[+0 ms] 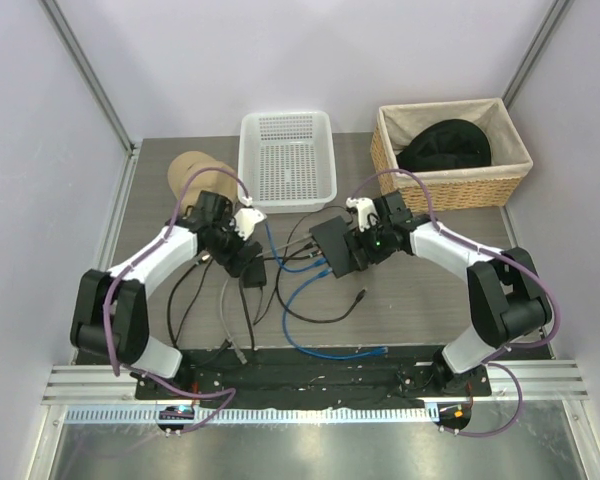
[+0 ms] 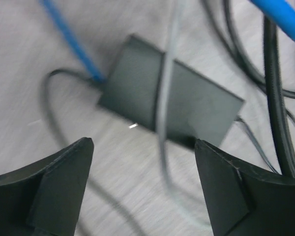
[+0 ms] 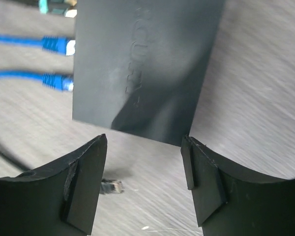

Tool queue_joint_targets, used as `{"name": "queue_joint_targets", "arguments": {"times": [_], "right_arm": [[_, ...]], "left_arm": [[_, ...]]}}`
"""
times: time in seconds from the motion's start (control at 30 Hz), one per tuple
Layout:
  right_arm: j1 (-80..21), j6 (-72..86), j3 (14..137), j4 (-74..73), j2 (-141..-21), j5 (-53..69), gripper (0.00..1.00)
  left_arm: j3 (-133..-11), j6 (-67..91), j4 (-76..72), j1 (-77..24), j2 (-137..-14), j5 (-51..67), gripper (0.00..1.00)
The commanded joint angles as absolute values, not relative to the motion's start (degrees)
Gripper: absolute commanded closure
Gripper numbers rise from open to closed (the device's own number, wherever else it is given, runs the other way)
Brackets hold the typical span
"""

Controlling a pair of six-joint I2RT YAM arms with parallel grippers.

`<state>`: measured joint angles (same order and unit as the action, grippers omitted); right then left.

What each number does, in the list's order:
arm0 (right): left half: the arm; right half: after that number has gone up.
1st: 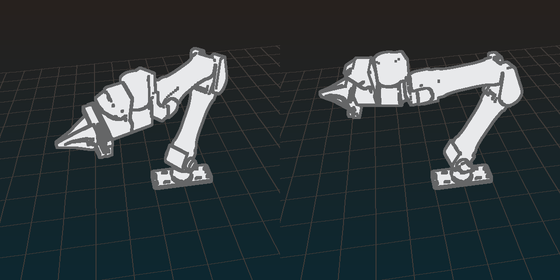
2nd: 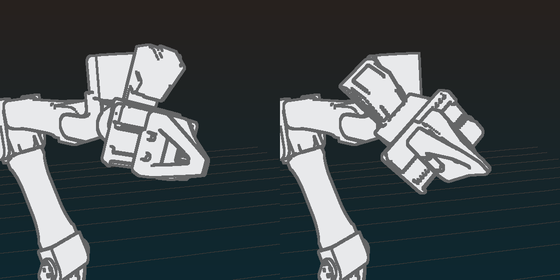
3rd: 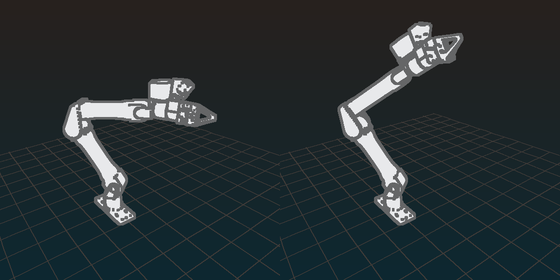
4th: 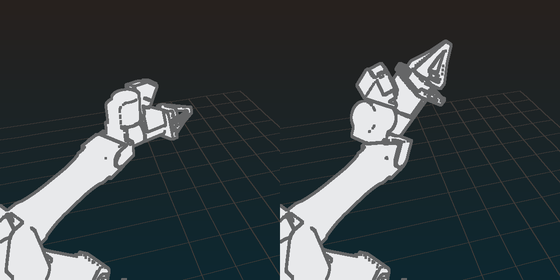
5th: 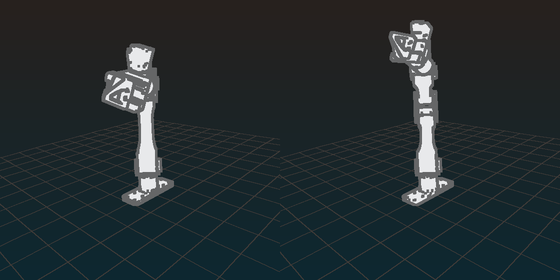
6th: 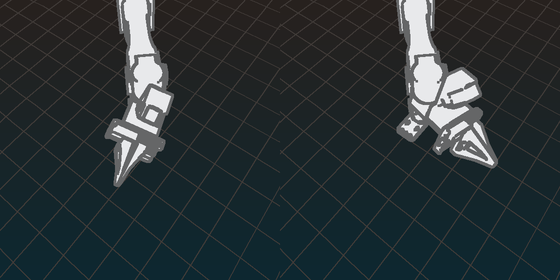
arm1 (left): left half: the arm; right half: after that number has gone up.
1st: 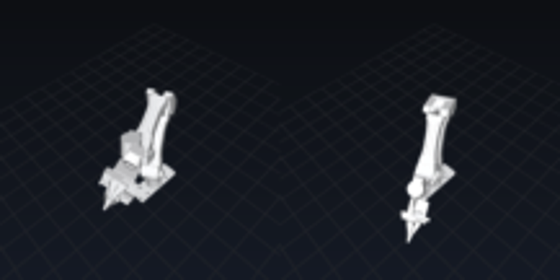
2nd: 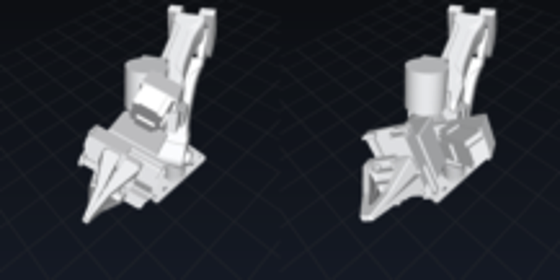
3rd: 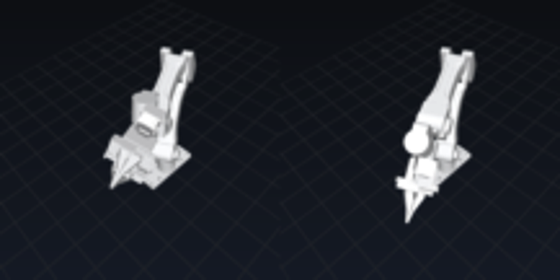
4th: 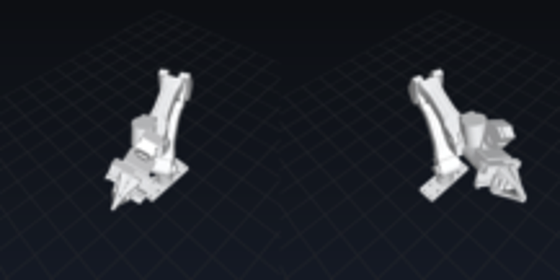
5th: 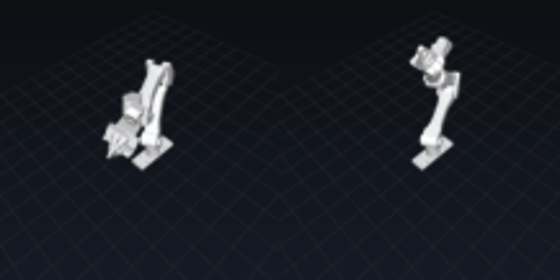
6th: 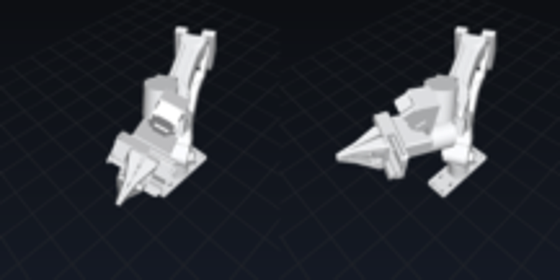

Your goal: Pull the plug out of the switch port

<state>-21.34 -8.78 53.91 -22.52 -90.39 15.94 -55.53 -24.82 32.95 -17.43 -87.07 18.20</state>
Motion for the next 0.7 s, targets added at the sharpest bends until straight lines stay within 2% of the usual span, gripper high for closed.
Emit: {"name": "queue_joint_targets", "arguments": {"times": [0.0, 0.07, 0.3, 0.5, 0.67], "right_arm": [[-23.11, -8.08, 53.71, -24.43, -90.44, 22.49, 0.31], [-23.73, -8.17, 53.18, -24.61, -90.18, 23.37, 0.32], [-24.79, -7.29, 55.71, -24.16, -89.91, 20.48, 0.31], [-19.44, -11.16, 60.64, -31.55, -88.07, 18.55, 0.28], [-13.01, -8.79, 63.62, -31.03, -88.94, 19.60, 0.28]], "left_arm": [[-54.14, -32.78, 31.20, -12.93, -80.26, 8.09, 0.08], [-54.05, -33.74, 31.11, -9.86, -79.11, 7.47, 0.03], [-56.94, -30.25, 30.85, -5.19, -77.78, 8.26, 0.01], [-65.63, -25.14, 30.41, -4.92, -76.20, 4.66, 0.00], [-72.06, -19.00, 32.60, -4.92, -76.55, 9.83, 0.00]]}}
